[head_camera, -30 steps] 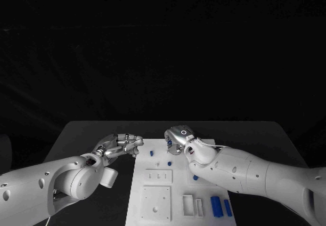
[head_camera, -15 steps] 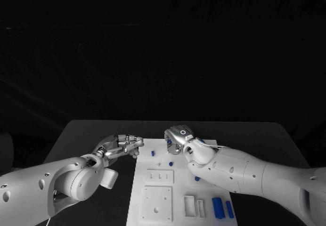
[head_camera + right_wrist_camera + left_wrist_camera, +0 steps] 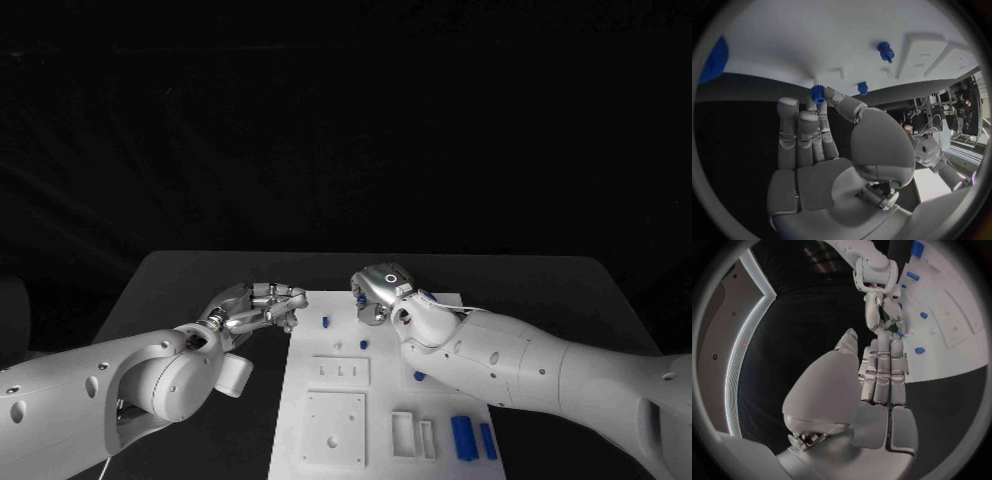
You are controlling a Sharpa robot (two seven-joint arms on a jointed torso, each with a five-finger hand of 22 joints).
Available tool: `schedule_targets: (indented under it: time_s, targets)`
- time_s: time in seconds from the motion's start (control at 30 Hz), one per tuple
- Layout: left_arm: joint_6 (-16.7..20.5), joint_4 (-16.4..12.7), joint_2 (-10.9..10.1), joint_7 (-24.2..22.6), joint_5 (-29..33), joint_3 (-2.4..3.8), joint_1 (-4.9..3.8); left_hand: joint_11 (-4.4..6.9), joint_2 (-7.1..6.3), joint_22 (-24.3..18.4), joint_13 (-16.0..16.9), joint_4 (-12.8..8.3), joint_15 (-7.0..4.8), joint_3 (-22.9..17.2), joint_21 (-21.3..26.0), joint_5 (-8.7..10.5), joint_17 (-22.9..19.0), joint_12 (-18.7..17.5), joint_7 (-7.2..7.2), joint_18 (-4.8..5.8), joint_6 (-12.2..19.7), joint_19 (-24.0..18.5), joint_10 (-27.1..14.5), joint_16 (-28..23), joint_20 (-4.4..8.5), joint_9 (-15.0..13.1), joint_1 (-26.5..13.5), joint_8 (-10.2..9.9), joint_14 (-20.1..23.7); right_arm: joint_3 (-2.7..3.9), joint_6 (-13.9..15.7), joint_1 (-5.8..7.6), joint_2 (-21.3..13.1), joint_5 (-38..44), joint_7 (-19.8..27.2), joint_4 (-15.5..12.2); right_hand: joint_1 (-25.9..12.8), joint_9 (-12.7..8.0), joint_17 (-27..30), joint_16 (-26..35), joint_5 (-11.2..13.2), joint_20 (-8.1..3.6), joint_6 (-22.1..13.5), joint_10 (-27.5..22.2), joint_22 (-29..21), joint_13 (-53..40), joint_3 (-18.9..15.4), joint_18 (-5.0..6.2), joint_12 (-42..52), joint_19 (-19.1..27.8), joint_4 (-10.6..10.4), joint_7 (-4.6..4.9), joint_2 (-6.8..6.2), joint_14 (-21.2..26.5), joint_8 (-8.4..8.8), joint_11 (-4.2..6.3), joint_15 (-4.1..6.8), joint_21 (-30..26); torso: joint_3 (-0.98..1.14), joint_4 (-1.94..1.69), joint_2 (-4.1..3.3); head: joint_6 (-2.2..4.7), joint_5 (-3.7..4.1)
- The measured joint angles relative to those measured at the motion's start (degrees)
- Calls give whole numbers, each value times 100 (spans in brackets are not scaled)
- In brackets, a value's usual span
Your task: Assemble the parts on the task board
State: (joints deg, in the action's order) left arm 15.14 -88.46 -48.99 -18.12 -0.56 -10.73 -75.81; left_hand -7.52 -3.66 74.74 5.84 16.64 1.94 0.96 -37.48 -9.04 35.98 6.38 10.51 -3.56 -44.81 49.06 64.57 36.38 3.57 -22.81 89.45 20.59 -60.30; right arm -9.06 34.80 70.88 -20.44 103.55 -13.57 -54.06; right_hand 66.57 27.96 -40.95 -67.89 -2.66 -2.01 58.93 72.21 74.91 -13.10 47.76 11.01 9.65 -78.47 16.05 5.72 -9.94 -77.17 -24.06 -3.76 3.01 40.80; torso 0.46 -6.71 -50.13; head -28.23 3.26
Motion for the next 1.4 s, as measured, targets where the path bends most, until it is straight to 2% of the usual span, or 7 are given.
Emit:
schedule_targets:
  time_s: [0.4, 0.77, 1.03, 1.2, 1.3, 1.33, 1.4]
  targets:
    - [-2, 3, -4, 1, 0, 0, 0, -13, 0, 0, 0, 0, 0, 0, 0, 0, -1, 0, 0, 0, 0, 1, 14, 0, -2, 0, 0, 0, 0, 0, -92, 0, 27, -18, 2, 44, -35, 6, 7, -20, 0, 8, 6, 0, 0, -4, 33, 0, -1, -10, 0, 6, -35, -10, 15, 0, 10, 23, 8, -7, -14, -5, 4]
    - [-2, 14, -7, 2, -1, 0, 0, -12, 0, -5, 0, -16, 0, 15, -23, 0, -2, 0, 0, 0, 0, 9, 13, 0, -11, -1, 0, 0, 0, 2, -145, 4, 29, -34, 11, 67, -43, 5, 17, -20, 1, 8, 6, 0, -1, -6, 33, 0, -21, -10, 0, 6, -42, -10, 15, 0, 10, 22, 4, -9, -21, -7, 5]
    - [-2, 18, 5, 2, -1, 1, 0, -12, 0, -5, 0, -1, 0, 31, -23, 22, 3, 0, 0, 0, 0, 9, 13, 0, -12, -1, 0, 0, 0, 3, -140, 6, 59, -96, 37, 119, -66, 10, 55, -19, 5, -5, 6, 0, -1, -8, 56, 0, -26, -1, -24, 6, -65, 6, 79, 0, 0, 22, 4, 2, -32, -19, -5]
    - [-2, 26, 9, 4, -2, 1, 0, -11, 0, -5, -3, -1, 0, 30, -23, 22, 3, -3, 0, 0, 0, 9, 12, 0, -12, -1, 0, 0, 0, 3, -136, 7, 71, -184, 70, 145, -123, -10, 104, -19, 5, -26, -159, -8, -1, -775, 86, 0, -198, 20, -58, 94, -182, 58, 220, 9, -21, 22, 1, 2, -32, -10, -6]
    - [-2, 30, 9, 4, -2, 1, -1, -11, 0, -10, -5, -1, 0, 30, -23, 22, 3, -22, 0, 0, 0, 9, 12, 0, -13, -1, 0, 0, 0, 3, -135, 8, 76, -246, 92, 161, -114, -46, 127, -19, 5, -35, -285, -74, 4, -911, 82, 1, -314, 30, -109, 149, -243, 80, 317, 65, -27, 22, 1, 1, -32, -9, -3]
    - [-2, 32, 9, 4, -2, 1, -1, -10, 0, -10, -5, -1, 0, 30, -23, 22, 3, -22, 0, 0, 0, 9, 11, 0, -13, -1, 0, 0, 0, 3, -136, 8, 78, -270, 101, 164, -126, -59, 140, -19, 4, -35, -311, -119, 4, -915, 77, 0, -353, 31, -145, 175, -290, 109, 343, 46, -28, 22, 1, 0, -32, -9, -2]
    - [-2, 34, 8, 4, -2, 1, -1, -10, 0, -10, -5, -1, 0, 30, -23, 22, 3, -22, 0, 0, 0, 8, 11, 0, -14, -1, 0, 0, 0, 1, -137, 5, 79, -303, 114, 166, -133, -68, 147, -19, 0, -35, -337, -161, 4, -893, 71, 0, -390, 33, -153, 199, -298, 151, 345, 6, -28, 22, -1, -1, -32, -9, -2]
